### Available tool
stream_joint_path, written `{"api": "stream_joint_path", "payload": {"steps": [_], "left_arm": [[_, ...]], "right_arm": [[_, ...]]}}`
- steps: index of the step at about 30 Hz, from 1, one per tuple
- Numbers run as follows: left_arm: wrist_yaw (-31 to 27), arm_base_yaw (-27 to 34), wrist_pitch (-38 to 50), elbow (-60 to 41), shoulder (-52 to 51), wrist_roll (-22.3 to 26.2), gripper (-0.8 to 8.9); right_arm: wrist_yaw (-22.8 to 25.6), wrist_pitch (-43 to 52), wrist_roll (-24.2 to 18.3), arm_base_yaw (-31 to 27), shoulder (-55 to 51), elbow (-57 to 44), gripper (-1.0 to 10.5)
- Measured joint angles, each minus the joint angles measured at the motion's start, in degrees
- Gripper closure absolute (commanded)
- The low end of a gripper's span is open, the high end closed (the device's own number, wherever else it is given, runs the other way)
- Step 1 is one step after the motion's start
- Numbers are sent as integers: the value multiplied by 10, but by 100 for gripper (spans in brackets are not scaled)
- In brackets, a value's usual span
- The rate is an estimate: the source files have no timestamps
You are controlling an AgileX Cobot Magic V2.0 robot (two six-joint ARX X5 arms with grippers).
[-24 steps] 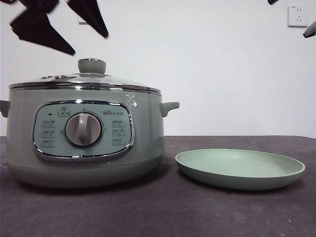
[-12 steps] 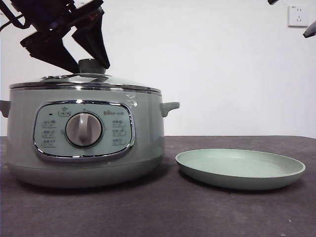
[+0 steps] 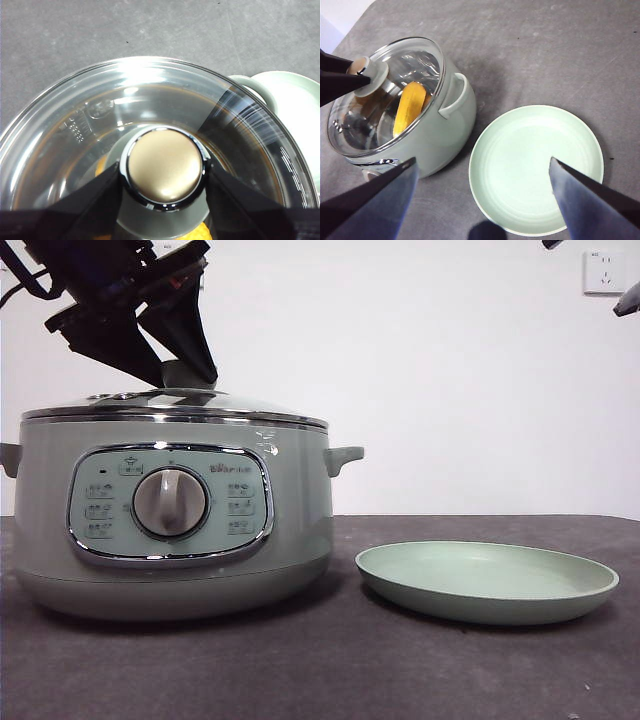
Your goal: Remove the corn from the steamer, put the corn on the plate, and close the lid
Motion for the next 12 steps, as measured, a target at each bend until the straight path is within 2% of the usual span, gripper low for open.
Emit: {"api": "stream_joint_path", "payload": {"steps": [5, 12], "left_arm": [[-17, 0, -2, 3, -29, 1, 822], [-54, 0, 1, 42, -136, 2, 822]], "right_arm": [[0, 14, 3, 30, 2, 0, 506], [0, 80, 30, 116, 47, 1, 506]]}}
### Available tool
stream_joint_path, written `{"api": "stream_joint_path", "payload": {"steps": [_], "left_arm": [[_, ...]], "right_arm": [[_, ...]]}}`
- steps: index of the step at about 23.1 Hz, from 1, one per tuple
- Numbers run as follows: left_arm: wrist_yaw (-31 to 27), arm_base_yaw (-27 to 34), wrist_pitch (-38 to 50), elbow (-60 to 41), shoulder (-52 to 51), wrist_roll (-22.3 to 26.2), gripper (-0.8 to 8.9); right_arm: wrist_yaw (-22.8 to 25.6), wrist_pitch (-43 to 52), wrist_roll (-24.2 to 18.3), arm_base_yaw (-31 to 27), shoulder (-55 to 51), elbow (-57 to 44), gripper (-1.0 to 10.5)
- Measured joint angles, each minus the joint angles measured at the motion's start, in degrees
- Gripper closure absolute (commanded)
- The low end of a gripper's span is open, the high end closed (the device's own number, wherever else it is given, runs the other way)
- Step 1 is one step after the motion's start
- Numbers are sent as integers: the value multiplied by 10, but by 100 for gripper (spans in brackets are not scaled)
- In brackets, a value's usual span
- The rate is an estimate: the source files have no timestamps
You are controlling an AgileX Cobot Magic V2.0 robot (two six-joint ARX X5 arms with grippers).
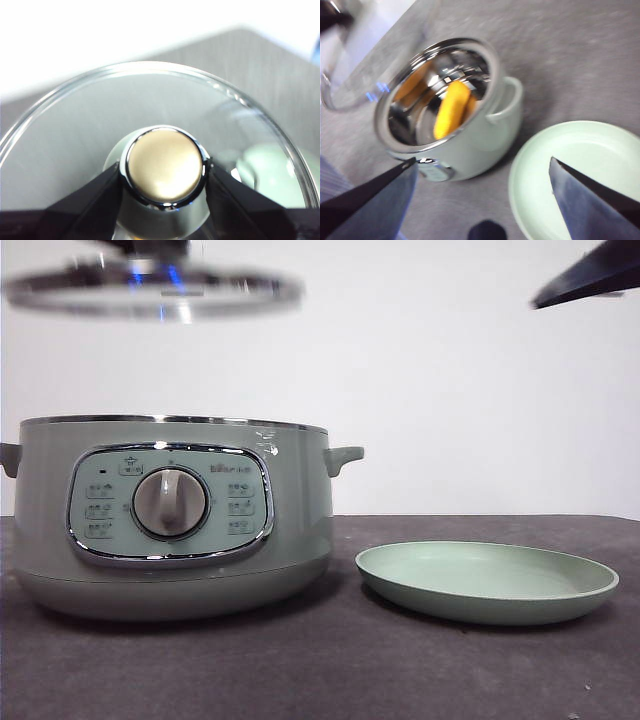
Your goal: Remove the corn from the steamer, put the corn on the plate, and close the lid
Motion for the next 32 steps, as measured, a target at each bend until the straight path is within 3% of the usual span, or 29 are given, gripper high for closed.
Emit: {"api": "stream_joint_path", "payload": {"steps": [11, 16, 22, 26, 30, 32], "left_arm": [[-117, 0, -74, 12, -169, 4, 822], [-184, 0, -131, 12, -263, 5, 822], [-218, 0, -174, 12, -313, 5, 822], [-216, 0, -196, 12, -305, 5, 822], [-213, 0, -198, 12, -305, 5, 822], [-214, 0, -198, 12, -306, 5, 822]], "right_arm": [[23, -2, 10, 150, 202, 144, 506], [106, -118, -19, 223, 378, 345, 506], [209, -224, -47, 277, 575, 578, 507], [284, -217, -69, 308, 645, 612, 509], [286, -207, -78, 314, 693, 612, 515], [286, -198, -78, 314, 709, 612, 596]]}}
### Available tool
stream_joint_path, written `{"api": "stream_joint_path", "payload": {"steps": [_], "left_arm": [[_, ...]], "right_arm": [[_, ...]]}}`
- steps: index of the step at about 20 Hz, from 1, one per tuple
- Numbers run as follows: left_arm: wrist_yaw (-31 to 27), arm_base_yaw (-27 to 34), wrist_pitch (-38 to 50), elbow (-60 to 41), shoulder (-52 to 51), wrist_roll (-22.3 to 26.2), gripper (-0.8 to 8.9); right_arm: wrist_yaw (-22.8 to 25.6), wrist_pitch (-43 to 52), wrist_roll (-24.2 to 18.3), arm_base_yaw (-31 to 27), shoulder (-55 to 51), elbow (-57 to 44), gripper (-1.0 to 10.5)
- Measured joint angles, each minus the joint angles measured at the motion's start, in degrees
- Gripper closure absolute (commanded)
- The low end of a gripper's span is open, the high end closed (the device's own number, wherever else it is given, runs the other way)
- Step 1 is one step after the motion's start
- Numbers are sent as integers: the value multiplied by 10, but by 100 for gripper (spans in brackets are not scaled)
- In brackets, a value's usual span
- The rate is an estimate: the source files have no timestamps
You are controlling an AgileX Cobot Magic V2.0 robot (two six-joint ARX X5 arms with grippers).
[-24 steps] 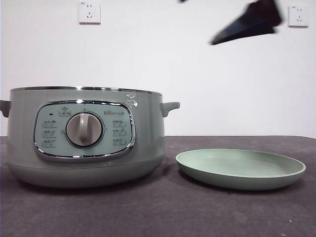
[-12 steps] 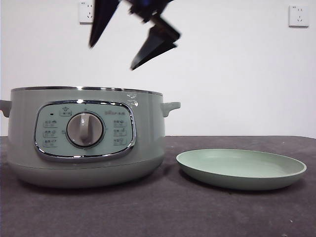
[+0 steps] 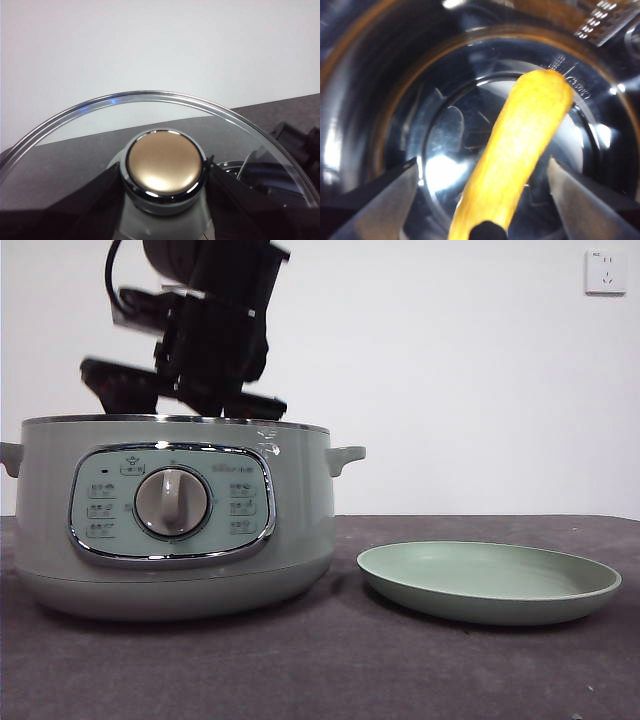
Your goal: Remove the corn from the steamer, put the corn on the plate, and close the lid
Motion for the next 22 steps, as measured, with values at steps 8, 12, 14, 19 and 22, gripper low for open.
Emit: {"api": "stream_joint_path", "payload": {"steps": [8, 12, 14, 19, 22], "left_arm": [[0, 0, -25, 0, 1, 0, 822], [2, 0, -22, 0, 37, 0, 822], [6, 0, -11, 0, 66, 0, 822], [62, 0, 22, 0, 116, 0, 822], [90, 0, 33, 0, 141, 0, 822]], "right_arm": [[7, -14, 0, -2, 2, 3, 961], [15, -81, 0, -19, -123, 10, 959], [15, -147, 0, -40, -162, 10, 959], [56, -293, 14, -123, -219, 8, 959], [61, -293, 29, -147, -249, -30, 959]]}}
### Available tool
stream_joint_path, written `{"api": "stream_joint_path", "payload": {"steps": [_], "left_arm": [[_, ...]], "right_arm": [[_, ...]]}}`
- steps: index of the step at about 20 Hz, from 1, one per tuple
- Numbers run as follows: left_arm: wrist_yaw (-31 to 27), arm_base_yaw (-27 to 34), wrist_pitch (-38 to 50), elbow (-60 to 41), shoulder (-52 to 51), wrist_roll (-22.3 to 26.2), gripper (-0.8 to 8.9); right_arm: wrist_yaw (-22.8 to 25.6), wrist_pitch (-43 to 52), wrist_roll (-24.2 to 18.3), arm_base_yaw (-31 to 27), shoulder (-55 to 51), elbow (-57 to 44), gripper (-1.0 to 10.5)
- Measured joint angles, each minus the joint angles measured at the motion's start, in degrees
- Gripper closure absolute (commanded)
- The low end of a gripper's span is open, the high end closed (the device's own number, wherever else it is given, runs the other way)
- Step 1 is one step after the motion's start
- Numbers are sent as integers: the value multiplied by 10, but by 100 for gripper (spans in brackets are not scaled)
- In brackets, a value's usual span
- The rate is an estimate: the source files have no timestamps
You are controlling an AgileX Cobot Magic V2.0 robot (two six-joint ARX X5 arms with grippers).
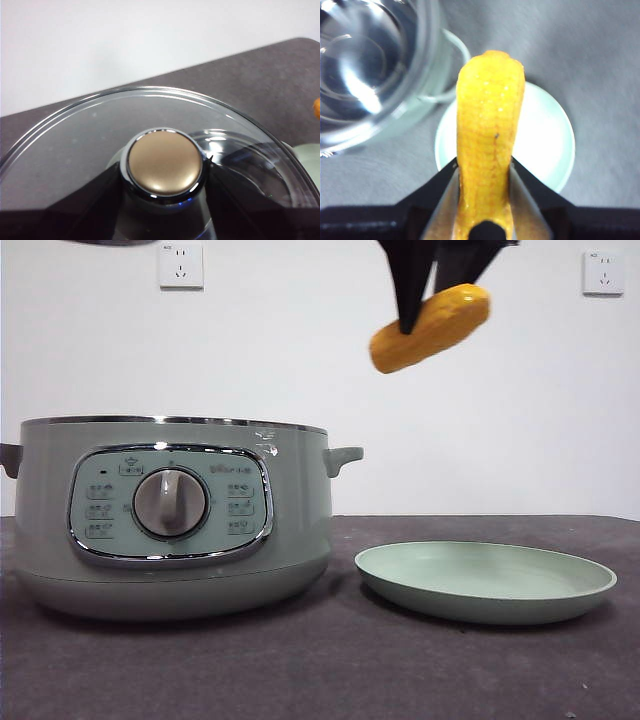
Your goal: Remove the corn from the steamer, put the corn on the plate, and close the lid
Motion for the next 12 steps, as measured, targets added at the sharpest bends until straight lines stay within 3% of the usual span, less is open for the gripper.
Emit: {"api": "stream_joint_path", "payload": {"steps": [6, 12], "left_arm": [[5, -1, 10, 0, 32, 0, 822], [34, -1, 37, 0, 45, 0, 822]], "right_arm": [[14, 23, 13, -15, -92, -178, 959], [13, 243, 26, -15, -186, -405, 959]]}}
